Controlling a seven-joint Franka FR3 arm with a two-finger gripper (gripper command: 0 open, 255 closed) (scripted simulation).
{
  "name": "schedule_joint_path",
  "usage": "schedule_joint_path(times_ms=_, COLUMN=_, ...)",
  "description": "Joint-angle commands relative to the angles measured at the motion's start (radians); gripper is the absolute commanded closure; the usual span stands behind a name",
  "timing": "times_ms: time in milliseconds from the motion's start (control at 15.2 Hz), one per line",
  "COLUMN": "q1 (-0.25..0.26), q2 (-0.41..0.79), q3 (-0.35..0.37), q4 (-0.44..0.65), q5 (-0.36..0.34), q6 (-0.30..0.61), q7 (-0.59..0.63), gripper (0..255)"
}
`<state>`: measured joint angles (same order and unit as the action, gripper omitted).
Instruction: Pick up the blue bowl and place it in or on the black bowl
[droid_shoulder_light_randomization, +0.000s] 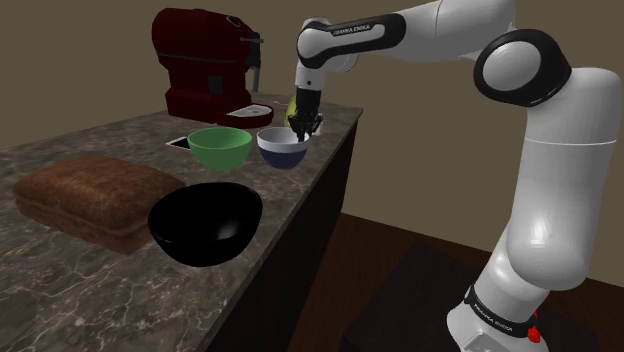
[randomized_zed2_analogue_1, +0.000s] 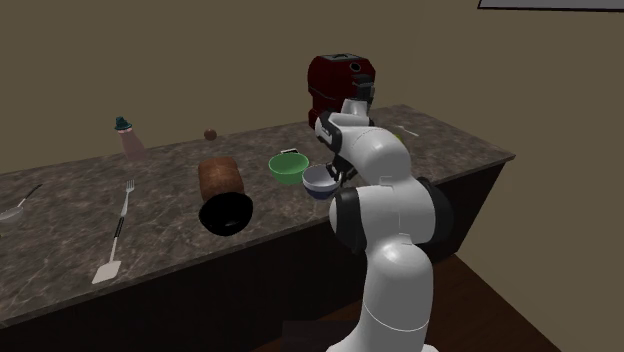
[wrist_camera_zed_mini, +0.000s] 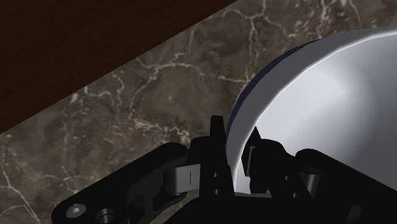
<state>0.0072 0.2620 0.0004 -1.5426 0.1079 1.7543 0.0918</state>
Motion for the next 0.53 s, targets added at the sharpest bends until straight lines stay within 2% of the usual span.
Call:
schedule_joint_path(times_ms=0, q1=0.000, q2=0.000, q3=0.000, q4=0.026, q5=-0.001, q6=-0.026, q7=0.004, gripper=255)
schedule_joint_path(times_ms=462, q1=-0.001, q2=0.007, q3=0.000, q4=0.130, q5=-0.002, q6=-0.123, q7=0.013, gripper=255)
